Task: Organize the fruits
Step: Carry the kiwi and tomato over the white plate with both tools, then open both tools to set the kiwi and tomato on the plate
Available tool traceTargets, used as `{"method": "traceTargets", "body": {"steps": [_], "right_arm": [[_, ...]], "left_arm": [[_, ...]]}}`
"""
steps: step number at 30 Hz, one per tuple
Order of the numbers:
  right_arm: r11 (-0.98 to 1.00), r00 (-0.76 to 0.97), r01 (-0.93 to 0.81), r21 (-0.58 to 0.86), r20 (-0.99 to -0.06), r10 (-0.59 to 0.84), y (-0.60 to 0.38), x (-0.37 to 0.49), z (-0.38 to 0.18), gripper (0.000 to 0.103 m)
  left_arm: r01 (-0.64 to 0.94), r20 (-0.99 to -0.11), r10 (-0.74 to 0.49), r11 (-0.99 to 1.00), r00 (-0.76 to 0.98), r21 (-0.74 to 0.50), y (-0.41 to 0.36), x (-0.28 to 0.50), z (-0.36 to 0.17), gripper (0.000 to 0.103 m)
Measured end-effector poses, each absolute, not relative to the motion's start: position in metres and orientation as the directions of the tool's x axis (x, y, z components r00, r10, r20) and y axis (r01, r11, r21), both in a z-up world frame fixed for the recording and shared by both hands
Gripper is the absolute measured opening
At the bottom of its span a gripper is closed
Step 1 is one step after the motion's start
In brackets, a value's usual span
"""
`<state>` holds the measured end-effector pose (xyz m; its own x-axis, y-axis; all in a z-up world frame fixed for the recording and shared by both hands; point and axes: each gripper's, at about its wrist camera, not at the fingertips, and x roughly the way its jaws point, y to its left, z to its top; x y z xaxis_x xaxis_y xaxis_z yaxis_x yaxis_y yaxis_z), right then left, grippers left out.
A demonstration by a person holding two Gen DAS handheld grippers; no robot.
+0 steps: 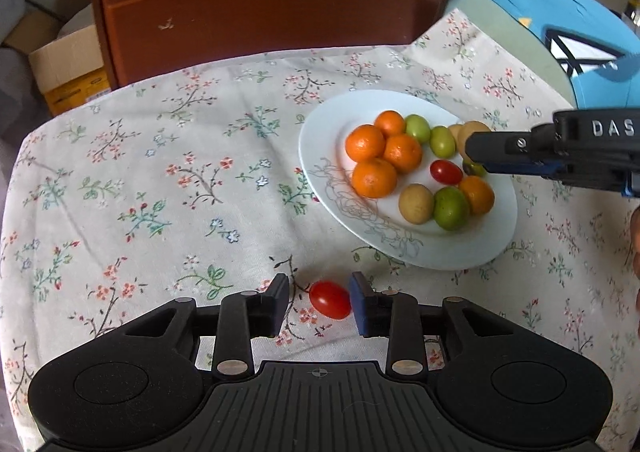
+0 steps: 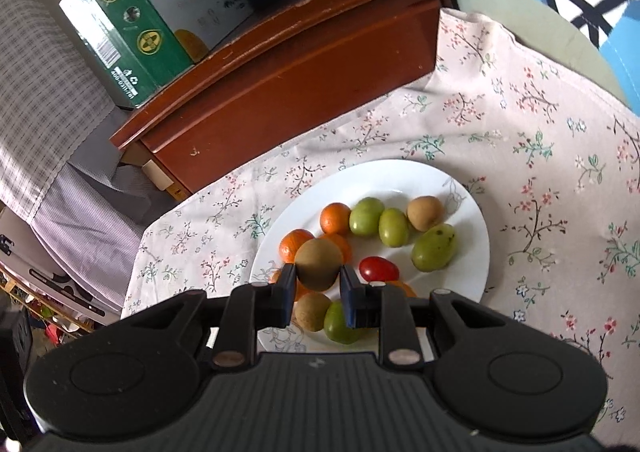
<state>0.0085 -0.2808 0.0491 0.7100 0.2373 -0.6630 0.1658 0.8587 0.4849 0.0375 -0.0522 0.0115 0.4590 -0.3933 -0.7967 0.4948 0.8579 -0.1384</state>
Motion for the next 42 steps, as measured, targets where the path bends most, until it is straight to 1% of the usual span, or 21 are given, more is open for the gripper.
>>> {"method": "traceTargets", "body": {"steps": [5,13,14,15,16,17,22,31,42], "right_arm": [[0.851,0.705,0.186,0.491,-0.67,0.233,-0.284,0.009,0.047,0.024],[0.849,0.699,0.192,0.492,-0.676,0.234,-0.283,0.011,0.046,0.024],[0.849,0.698,0.192,0.492,-0.677,0.234,-0.283,0.011,0.045,0.024],[0.848,0.696,0.194,0.494,-0.678,0.236,-0.283,0.012,0.044,0.024],[0.846,0.695,0.195,0.497,-0.679,0.239,-0.283,0.012,0.044,0.024],[0.842,0.692,0.196,0.502,-0.679,0.243,-0.284,0.012,0.043,0.024],[0.824,0.68,0.212,0.526,-0.685,0.262,-0.288,0.014,0.037,0.024],[0.778,0.694,0.236,0.582,-0.661,0.284,-0.294,0.02,0.032,0.024],[0.753,0.681,0.266,0.602,-0.67,0.295,-0.294,0.027,0.021,0.024]], "left_arm": [[0.522,-0.803,-0.376,0.847,0.463,-0.096,-0.059,0.032,0.007,0.031],[0.531,-0.794,-0.381,0.843,0.474,-0.087,-0.061,0.032,0.007,0.03],[0.532,-0.792,-0.382,0.842,0.477,-0.086,-0.061,0.032,0.007,0.029],[0.533,-0.79,-0.383,0.842,0.479,-0.085,-0.061,0.031,0.006,0.02],[0.532,-0.79,-0.385,0.842,0.477,-0.088,-0.061,0.031,0.006,0.017],[0.527,-0.787,-0.385,0.845,0.482,-0.091,-0.061,0.031,0.005,0.016],[0.507,-0.777,-0.379,0.857,0.503,-0.091,-0.061,0.03,0.007,0.016],[0.474,-0.734,-0.437,0.862,0.52,-0.178,-0.065,0.042,0.027,0.016],[0.481,-0.73,-0.452,0.855,0.512,-0.192,-0.089,0.05,0.024,0.016]]}}
